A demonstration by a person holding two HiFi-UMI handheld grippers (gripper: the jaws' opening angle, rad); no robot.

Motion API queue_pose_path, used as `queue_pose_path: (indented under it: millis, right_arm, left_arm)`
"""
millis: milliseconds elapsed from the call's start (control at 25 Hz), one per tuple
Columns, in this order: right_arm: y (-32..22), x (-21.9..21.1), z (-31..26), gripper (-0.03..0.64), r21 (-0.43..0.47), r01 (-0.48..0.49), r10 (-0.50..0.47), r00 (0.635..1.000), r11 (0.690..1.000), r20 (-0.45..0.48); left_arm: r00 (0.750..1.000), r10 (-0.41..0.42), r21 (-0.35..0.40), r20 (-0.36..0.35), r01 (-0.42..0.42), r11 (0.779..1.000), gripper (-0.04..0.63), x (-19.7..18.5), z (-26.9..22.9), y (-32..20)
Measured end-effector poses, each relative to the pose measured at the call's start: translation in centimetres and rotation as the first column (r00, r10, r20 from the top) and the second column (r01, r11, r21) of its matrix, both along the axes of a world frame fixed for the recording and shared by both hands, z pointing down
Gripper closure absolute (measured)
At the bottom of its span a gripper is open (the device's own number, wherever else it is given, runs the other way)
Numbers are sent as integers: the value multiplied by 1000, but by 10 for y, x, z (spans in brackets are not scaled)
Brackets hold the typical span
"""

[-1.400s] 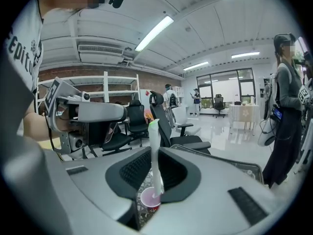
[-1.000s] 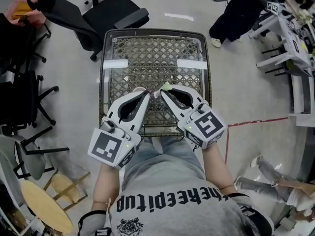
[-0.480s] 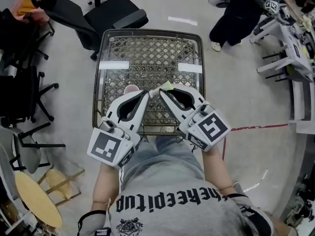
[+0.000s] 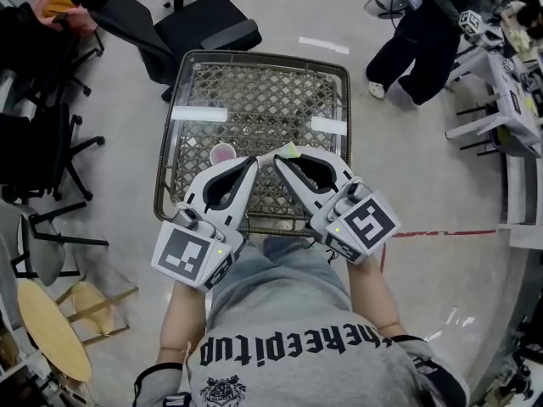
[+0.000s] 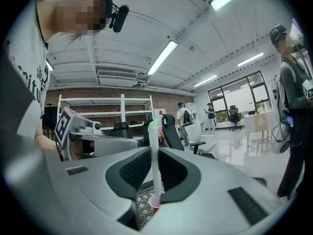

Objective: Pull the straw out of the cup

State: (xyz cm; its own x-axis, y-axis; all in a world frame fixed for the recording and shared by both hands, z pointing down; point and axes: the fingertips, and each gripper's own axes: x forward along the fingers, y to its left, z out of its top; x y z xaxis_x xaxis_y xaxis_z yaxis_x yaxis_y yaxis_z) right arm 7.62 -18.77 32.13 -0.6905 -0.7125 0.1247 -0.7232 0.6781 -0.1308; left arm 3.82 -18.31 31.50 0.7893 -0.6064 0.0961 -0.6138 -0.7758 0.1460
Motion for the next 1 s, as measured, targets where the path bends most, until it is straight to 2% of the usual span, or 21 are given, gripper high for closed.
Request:
queue_pose_path:
  millis: [400,600,800,1000]
  right_arm:
    - [3,-2,-9,557,36,28,-28,1000,999,11]
    - [-1,-12,-13,557,35,31,-31,999,999,10]
    - [3,-3,-14,557,47,31,-32,999,998,14]
    - [2,4,-12,557,46,34,-35,999,998,17]
  left_arm:
    - [999,-31,17,7,31,999,569,-3,-4,2]
    - [999,-21,-39,44,23,999,569,-12,0,2]
    - [999,-33,23,13,33,999,569,-5,-6,1]
    - [999,-31,18,19,31,999,569,4,-2,0]
